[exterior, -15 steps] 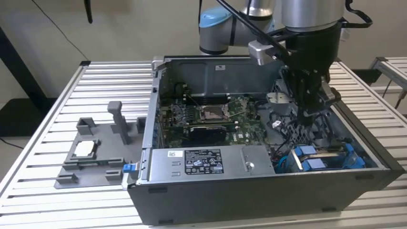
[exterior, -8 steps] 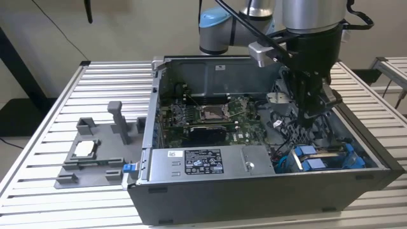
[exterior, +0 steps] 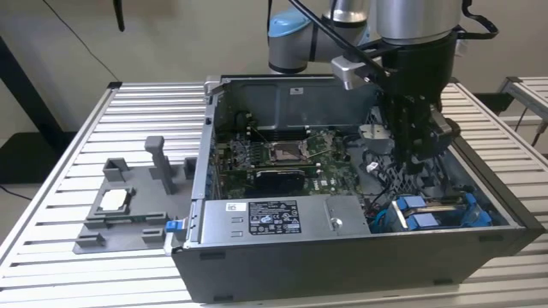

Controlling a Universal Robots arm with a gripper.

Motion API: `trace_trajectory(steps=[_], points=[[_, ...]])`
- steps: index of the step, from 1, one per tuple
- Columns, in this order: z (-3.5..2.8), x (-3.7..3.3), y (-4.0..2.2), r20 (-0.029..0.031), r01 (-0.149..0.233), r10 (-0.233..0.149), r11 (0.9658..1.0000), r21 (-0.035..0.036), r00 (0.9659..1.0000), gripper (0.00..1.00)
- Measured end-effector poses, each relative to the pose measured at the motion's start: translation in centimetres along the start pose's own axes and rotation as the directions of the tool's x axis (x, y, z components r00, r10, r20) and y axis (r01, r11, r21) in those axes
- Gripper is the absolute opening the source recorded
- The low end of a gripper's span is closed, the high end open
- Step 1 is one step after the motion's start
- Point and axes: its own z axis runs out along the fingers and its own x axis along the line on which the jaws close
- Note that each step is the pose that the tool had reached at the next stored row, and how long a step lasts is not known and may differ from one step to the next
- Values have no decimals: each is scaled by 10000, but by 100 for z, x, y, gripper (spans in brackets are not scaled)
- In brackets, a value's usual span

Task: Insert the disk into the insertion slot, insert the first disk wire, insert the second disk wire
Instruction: 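Insert the second disk wire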

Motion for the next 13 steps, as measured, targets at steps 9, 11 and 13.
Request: trace_trajectory(steps=[9,11,13], points=[[13,-19,6,5,32,-32,10000,12,10000,27],[14,-19,6,5,32,-32,10000,12,10000,27],[14,-20,6,6,32,-32,10000,13,10000,25]])
